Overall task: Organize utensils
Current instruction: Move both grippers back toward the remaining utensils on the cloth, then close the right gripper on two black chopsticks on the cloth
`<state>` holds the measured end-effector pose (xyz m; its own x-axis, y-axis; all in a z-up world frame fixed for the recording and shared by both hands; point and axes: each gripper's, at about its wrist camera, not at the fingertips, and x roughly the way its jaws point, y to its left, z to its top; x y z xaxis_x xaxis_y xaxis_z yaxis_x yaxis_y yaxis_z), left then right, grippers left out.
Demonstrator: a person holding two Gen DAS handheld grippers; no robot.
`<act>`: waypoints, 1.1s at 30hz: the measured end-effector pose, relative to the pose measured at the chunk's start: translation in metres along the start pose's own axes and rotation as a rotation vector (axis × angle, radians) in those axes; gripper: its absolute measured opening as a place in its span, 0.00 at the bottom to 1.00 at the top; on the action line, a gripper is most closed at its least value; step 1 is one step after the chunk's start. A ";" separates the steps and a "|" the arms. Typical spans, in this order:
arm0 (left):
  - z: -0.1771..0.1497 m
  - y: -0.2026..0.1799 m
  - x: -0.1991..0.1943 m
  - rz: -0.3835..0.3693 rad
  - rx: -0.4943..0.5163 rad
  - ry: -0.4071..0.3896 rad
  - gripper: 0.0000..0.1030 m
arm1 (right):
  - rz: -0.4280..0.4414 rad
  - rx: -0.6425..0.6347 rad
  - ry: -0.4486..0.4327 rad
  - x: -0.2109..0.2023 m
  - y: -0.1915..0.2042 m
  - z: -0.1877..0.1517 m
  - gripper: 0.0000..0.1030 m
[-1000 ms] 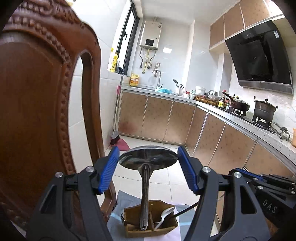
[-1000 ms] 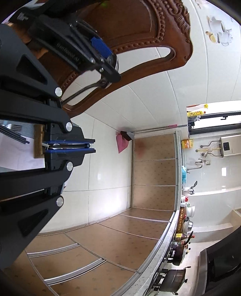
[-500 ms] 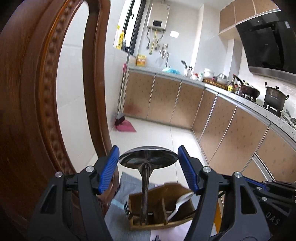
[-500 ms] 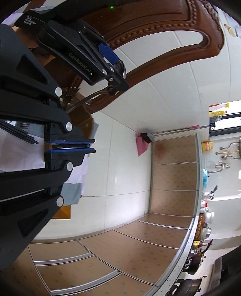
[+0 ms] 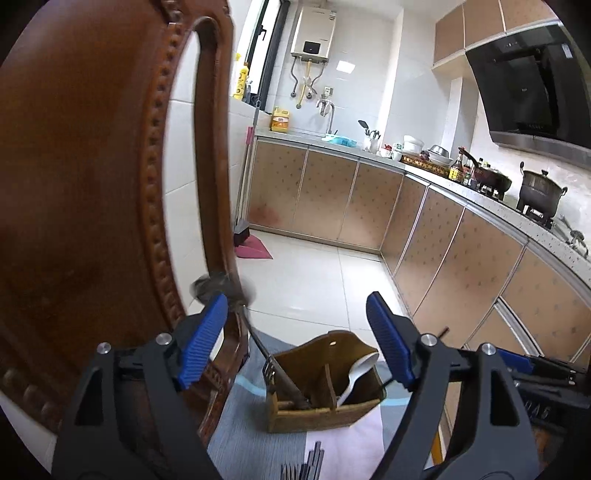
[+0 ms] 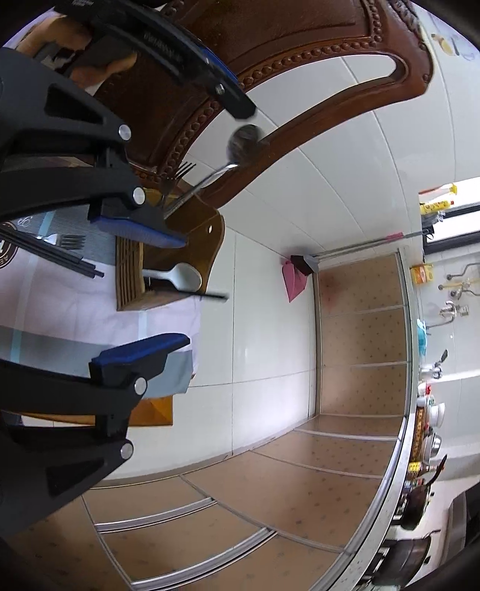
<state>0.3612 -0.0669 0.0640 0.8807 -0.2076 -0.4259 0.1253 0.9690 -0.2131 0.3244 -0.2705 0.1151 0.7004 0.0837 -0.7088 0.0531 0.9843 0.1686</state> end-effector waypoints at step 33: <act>-0.258 0.048 0.027 0.120 0.060 0.709 0.75 | -0.090 -0.028 0.514 0.177 0.054 -0.175 0.44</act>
<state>0.2732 -0.0602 -0.1845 0.3837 -0.1163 -0.9161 0.0887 0.9921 -0.0888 0.3266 -0.1749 -0.1214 0.2535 0.0574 -0.9656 0.0726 0.9943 0.0782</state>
